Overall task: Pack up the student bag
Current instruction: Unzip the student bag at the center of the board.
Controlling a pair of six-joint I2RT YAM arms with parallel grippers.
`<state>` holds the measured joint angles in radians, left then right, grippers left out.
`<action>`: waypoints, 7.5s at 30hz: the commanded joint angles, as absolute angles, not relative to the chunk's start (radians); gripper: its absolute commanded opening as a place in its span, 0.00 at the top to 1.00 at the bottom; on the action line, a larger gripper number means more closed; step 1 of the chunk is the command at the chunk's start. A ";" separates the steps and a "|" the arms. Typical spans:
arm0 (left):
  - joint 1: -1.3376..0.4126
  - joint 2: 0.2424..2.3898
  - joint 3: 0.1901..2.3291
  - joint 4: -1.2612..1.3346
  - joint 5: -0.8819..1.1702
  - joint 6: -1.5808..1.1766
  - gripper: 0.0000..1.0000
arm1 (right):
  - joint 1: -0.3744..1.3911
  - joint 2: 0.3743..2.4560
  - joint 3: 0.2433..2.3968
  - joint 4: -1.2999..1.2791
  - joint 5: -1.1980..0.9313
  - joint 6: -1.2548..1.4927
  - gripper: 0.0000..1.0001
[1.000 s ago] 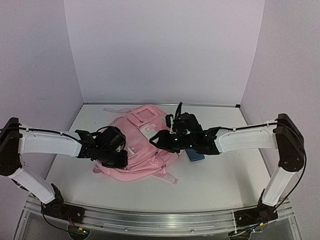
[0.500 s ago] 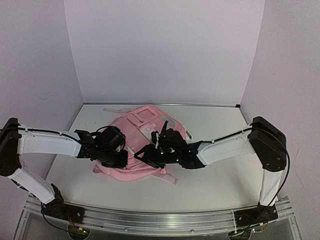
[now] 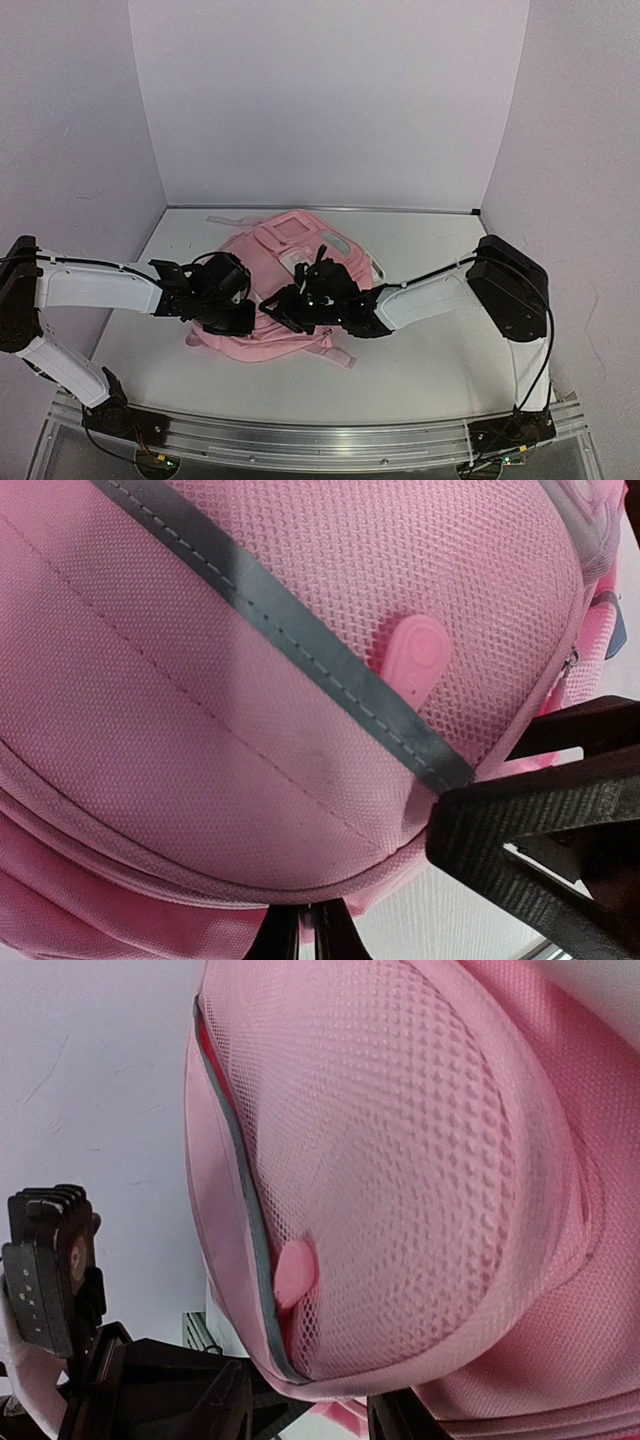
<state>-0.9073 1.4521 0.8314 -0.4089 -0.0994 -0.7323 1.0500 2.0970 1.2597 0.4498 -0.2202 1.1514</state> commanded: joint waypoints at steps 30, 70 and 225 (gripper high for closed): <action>-0.494 1.493 1.216 -0.816 -0.082 -0.281 1.00 | 0.943 1.837 1.045 0.417 -0.114 0.940 1.00; -0.451 1.517 1.177 -0.654 0.133 -0.072 1.00 | 1.190 1.972 1.510 0.054 0.352 0.251 0.60; -0.574 1.226 0.961 -0.400 0.436 0.241 0.31 | 1.296 1.793 1.374 -0.009 0.668 0.166 1.00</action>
<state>-0.5494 1.2600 0.9531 -0.4710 0.4953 0.2123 1.3079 1.8698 1.3775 -0.0557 0.5880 0.1661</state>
